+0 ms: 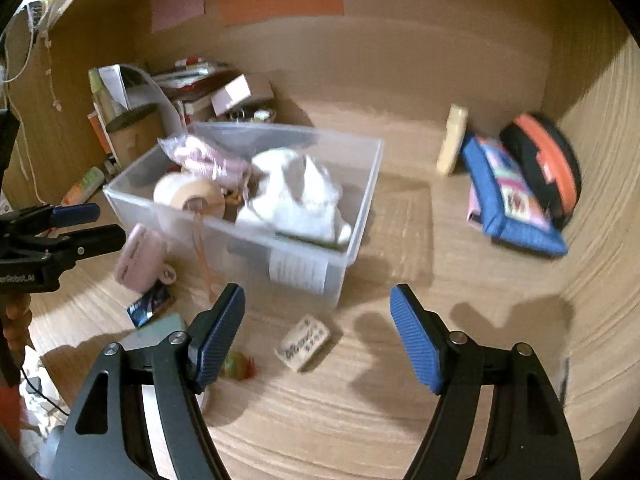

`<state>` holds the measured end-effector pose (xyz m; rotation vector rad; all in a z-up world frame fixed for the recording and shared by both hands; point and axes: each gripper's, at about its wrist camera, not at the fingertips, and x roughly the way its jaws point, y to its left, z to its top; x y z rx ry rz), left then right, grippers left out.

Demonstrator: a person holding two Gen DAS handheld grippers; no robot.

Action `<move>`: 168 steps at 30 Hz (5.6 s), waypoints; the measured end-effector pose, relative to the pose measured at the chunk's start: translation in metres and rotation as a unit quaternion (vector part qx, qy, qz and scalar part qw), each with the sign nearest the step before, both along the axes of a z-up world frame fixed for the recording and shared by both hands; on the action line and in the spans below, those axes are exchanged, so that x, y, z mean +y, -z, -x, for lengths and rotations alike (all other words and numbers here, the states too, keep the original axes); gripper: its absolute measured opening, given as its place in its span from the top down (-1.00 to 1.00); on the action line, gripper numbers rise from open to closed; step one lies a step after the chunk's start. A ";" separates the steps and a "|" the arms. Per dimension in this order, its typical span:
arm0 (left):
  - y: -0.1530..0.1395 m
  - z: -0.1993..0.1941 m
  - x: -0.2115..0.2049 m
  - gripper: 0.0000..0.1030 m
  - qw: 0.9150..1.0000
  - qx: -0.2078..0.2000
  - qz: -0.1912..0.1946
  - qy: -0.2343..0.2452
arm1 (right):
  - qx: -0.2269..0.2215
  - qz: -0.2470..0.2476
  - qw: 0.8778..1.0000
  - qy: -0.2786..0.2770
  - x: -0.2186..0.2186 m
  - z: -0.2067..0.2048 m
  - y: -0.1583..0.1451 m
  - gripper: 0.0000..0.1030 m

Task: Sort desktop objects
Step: 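Withdraw both open tools from the bin toward the remaining items, then grasp the pale pink round container with the left tool while the right tool grasps the beige eraser, then carry the pink container with the left tool while the right tool carries the eraser over the bin, then open the left tool over the bin while the right tool releases the eraser inside, then withdraw both open tools from the bin toward the items on the desk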

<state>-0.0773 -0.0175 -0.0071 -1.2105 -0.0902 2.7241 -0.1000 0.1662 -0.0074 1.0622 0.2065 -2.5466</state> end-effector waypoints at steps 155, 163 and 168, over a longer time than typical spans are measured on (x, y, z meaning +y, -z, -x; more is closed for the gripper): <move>0.042 -0.032 -0.008 -0.39 0.997 -0.047 0.055 -0.034 | -0.052 -0.012 0.997 -0.063 -0.004 -0.024 0.037 0.25; 0.049 -0.048 0.000 -0.40 0.996 -0.057 0.068 -0.012 | -0.065 -0.021 0.994 -0.080 -0.011 -0.030 0.047 0.25; 0.049 -0.050 0.007 -0.40 0.996 -0.059 0.067 0.008 | -0.067 -0.021 0.994 -0.085 -0.016 -0.028 0.048 0.25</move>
